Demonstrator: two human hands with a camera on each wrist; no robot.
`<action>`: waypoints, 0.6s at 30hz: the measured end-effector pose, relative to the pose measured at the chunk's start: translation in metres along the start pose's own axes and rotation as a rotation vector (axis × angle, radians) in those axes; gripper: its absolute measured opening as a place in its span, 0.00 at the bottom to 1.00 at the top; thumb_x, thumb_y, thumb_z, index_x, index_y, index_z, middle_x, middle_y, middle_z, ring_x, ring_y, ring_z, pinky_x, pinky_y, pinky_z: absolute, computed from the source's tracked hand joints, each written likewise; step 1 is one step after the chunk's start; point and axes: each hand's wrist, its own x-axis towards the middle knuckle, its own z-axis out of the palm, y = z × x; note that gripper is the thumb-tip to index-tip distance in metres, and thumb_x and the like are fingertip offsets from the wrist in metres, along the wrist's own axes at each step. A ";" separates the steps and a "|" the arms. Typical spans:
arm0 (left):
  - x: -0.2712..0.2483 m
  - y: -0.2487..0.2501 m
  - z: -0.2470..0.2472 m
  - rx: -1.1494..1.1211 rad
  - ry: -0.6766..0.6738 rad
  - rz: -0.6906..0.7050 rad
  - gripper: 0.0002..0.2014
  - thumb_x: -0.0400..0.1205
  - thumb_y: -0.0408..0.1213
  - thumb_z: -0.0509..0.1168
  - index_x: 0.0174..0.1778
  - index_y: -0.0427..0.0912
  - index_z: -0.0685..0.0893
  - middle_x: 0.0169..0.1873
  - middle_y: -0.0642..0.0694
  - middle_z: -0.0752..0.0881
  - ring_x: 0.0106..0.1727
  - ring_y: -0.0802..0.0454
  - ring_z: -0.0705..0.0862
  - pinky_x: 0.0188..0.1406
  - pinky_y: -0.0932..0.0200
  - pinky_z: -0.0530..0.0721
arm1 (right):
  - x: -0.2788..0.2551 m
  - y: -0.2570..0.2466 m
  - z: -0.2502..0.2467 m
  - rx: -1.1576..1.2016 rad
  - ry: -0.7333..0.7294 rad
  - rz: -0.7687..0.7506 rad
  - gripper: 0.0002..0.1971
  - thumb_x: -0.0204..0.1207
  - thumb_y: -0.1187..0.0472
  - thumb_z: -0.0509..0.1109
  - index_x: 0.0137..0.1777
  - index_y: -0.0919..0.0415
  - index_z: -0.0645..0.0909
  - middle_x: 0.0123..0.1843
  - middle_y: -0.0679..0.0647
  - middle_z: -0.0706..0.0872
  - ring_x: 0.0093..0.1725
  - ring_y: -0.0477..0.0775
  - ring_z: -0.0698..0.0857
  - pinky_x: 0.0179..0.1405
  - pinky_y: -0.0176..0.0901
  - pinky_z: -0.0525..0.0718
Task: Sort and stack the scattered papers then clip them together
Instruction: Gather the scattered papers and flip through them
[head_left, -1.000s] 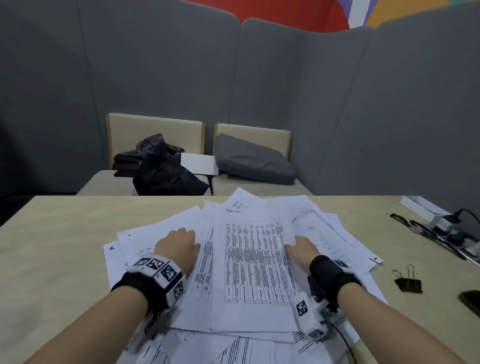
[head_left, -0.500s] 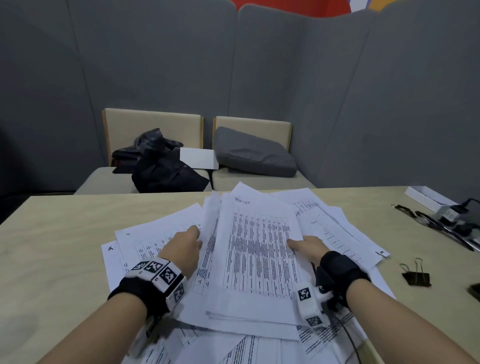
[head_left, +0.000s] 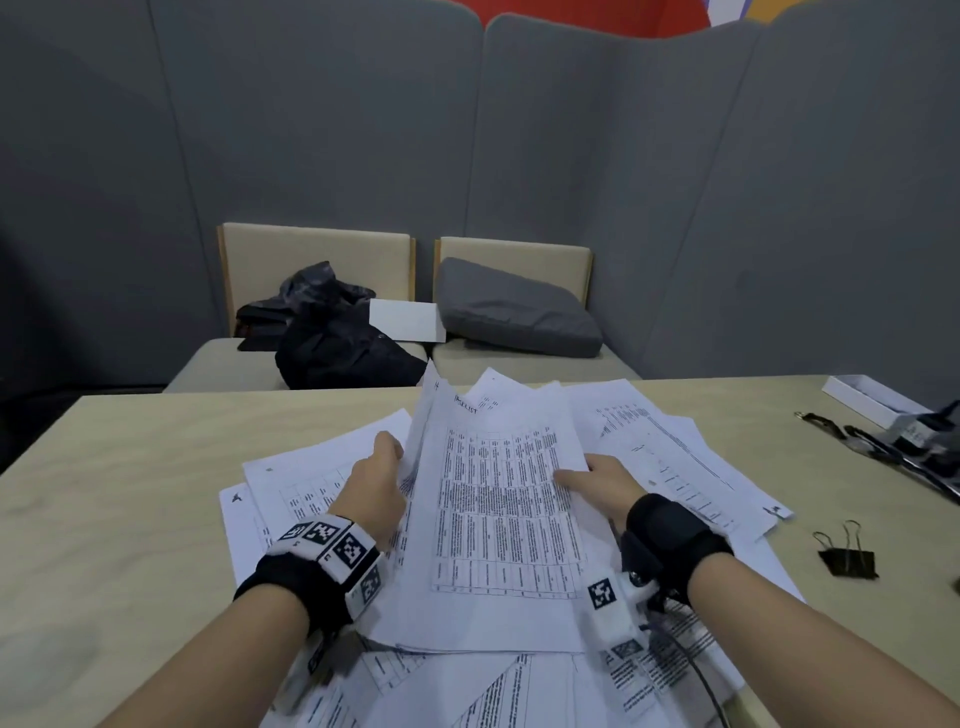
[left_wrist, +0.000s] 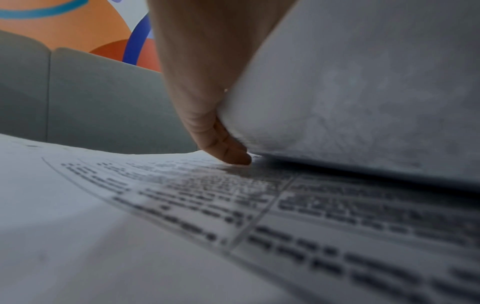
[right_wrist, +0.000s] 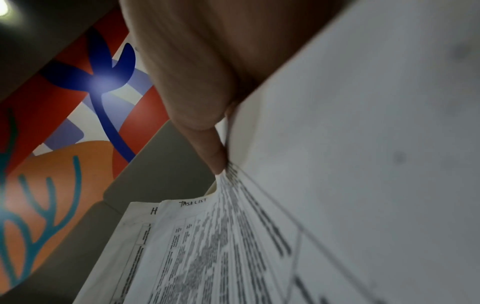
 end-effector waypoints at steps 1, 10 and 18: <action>0.000 0.001 -0.001 -0.022 0.021 0.004 0.11 0.78 0.18 0.51 0.49 0.37 0.62 0.28 0.48 0.68 0.25 0.54 0.64 0.21 0.61 0.57 | -0.002 -0.005 0.000 0.036 -0.034 0.003 0.15 0.77 0.64 0.72 0.60 0.72 0.83 0.59 0.64 0.88 0.59 0.65 0.87 0.63 0.56 0.82; -0.001 0.005 -0.004 -0.146 0.129 0.123 0.14 0.76 0.17 0.49 0.51 0.38 0.64 0.29 0.42 0.73 0.27 0.50 0.66 0.26 0.58 0.65 | 0.002 0.004 -0.006 0.305 -0.090 0.021 0.24 0.73 0.63 0.77 0.69 0.64 0.78 0.65 0.57 0.86 0.64 0.59 0.85 0.73 0.55 0.76; -0.001 0.003 -0.002 -0.200 0.116 0.203 0.21 0.80 0.21 0.50 0.64 0.47 0.59 0.35 0.41 0.82 0.26 0.50 0.75 0.28 0.58 0.73 | -0.004 0.007 -0.015 0.413 -0.187 0.112 0.35 0.53 0.65 0.85 0.64 0.73 0.82 0.59 0.66 0.89 0.59 0.66 0.88 0.67 0.62 0.82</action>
